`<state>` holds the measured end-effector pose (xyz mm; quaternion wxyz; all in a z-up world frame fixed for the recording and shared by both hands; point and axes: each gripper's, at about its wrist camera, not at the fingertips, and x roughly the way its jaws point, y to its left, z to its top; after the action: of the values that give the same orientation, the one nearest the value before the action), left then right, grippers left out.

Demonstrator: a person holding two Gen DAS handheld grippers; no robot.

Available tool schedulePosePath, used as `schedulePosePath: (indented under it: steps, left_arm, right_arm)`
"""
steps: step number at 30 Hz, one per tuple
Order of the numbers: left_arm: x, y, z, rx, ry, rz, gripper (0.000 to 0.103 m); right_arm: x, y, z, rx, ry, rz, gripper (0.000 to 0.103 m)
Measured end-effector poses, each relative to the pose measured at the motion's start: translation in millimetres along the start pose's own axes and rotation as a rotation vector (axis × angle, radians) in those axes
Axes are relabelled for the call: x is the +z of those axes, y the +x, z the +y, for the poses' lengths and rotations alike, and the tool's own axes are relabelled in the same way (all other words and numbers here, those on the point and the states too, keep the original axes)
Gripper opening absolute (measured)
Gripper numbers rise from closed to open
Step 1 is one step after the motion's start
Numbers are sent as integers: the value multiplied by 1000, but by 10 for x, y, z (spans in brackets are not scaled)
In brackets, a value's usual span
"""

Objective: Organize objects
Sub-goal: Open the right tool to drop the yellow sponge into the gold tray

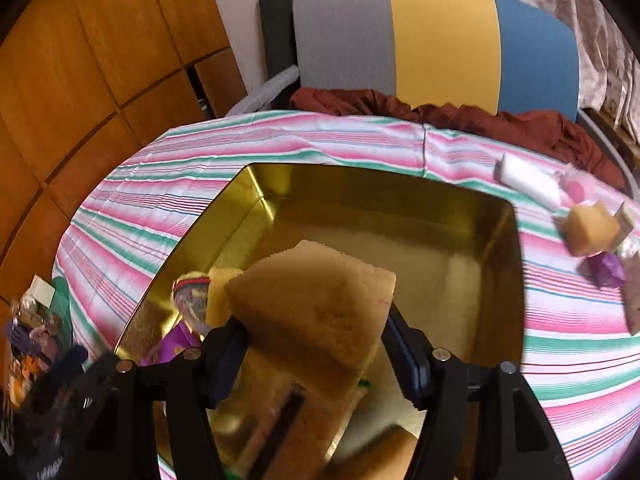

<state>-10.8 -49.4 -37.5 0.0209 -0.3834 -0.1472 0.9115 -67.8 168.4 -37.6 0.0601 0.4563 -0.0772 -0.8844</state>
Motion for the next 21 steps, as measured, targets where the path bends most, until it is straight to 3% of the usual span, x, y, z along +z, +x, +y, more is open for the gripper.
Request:
schedulePosePath:
  steps: [4,6,10,15,21]
  left_arm:
    - [18,-9,49,2,-15,-1,103]
    - [27,-14,59,6,-14,-3,103]
    - [33,-7,83,6,-25,2,103]
    - [11,-2,40,-2,-24,11,103]
    - [-38,-14,-113,-21,15,21,103]
  right_arm:
    - [48,201,-36,15,60,77,75]
    - [41,198,-78,25,91,72,81]
    - [37,92,-182,53,140,54,82]
    - [28,-158,-265,100,152,0,82]
    - [-77,-568,-428,24,136,-115,82]
